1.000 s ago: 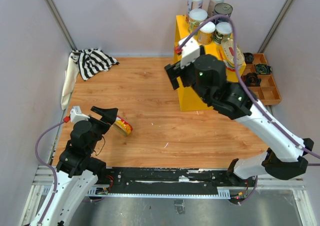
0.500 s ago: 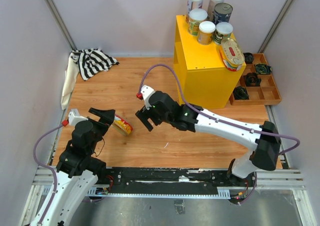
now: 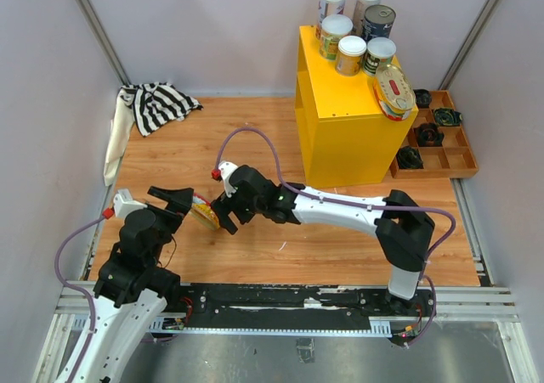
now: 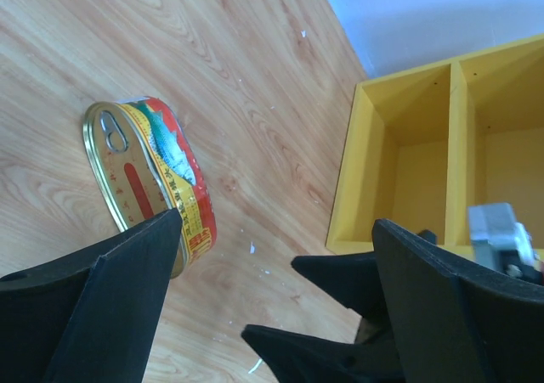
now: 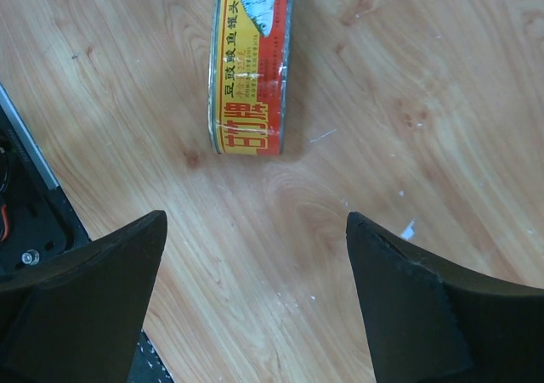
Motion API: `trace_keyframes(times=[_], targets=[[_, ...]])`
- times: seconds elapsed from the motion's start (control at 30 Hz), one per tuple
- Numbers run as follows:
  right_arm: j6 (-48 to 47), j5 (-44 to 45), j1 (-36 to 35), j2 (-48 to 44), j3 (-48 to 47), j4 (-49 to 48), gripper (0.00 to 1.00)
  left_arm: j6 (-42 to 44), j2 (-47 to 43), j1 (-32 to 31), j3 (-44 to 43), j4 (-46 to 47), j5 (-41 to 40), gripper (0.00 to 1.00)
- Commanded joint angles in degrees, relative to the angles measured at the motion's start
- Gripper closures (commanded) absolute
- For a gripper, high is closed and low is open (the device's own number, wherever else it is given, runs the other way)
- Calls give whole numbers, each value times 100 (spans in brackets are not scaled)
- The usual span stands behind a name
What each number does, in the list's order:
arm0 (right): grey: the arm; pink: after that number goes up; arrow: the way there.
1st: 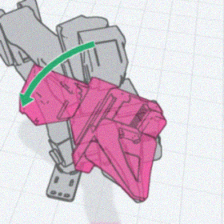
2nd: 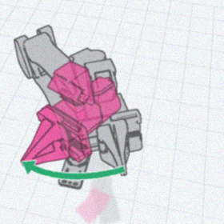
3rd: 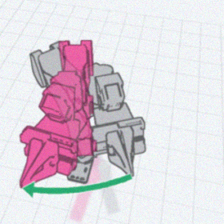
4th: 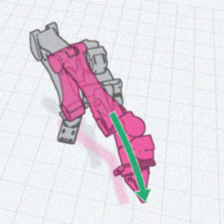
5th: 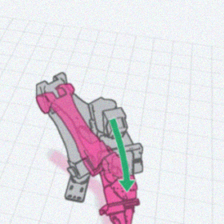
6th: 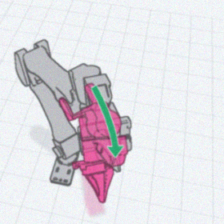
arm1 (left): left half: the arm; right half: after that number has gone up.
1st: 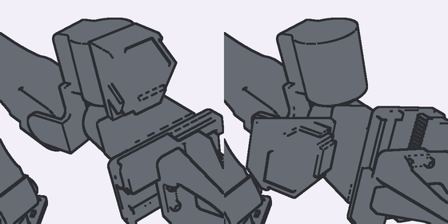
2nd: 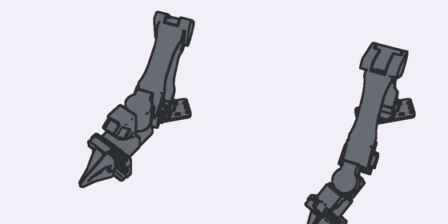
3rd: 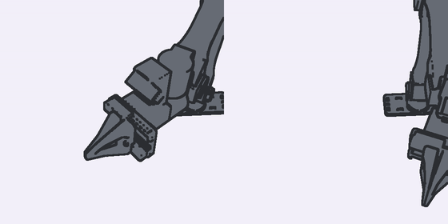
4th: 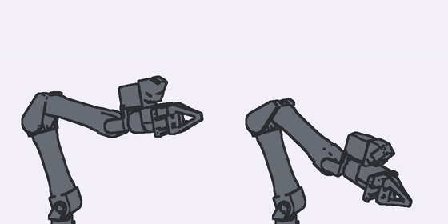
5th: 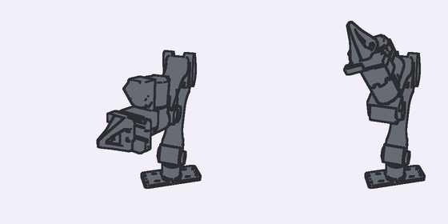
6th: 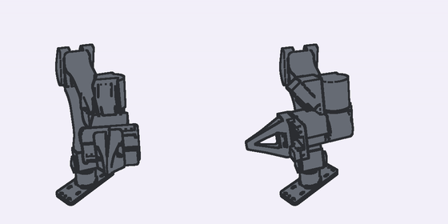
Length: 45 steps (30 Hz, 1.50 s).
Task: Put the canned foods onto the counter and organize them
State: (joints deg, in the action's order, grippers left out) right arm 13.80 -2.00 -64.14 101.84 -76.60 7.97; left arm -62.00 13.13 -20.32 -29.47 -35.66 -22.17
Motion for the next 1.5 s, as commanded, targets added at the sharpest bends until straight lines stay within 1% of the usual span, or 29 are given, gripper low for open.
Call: trace_keyframes(times=[0.0, 0.5, 0.8, 0.93, 1.07, 1.13, 1.17, 1.23, 1.4, 1.47], targets=[[187, -404, -64, 306, -374, -392, 13, 20, -105, 51, -47, -62, -185, 1], [233, -549, -65, 1322, -973, -532, 14, 23, -308, 48, -145, -325, -273, 1], [132, -495, -64, 1710, -1201, -506, 16, -34, -458, 46, -185, -493, -325, 1], [77, -493, -55, 1913, -1401, -390, 19, -41, -495, 50, -194, -532, -337, 1], [57, -561, -40, 2144, -1647, -249, 25, -54, -529, 51, -208, -574, -366, 1], [80, -614, -29, 2226, -1756, -181, 30, -61, -536, 49, -208, -582, -372, 1], [98, -638, -21, 2260, -1780, -146, 33, -64, -545, 52, -208, -589, -367, 1], [149, -668, -3, 2324, -1839, -85, 42, -71, -556, 46, -208, -600, -375, 1], [274, -710, 39, 2460, -1946, 95, 57, -100, -582, 50, -200, -609, -374, 1], [353, -748, 56, 2475, -1969, 140, 64, -94, -579, 49, -202, -609, -374, 1]])
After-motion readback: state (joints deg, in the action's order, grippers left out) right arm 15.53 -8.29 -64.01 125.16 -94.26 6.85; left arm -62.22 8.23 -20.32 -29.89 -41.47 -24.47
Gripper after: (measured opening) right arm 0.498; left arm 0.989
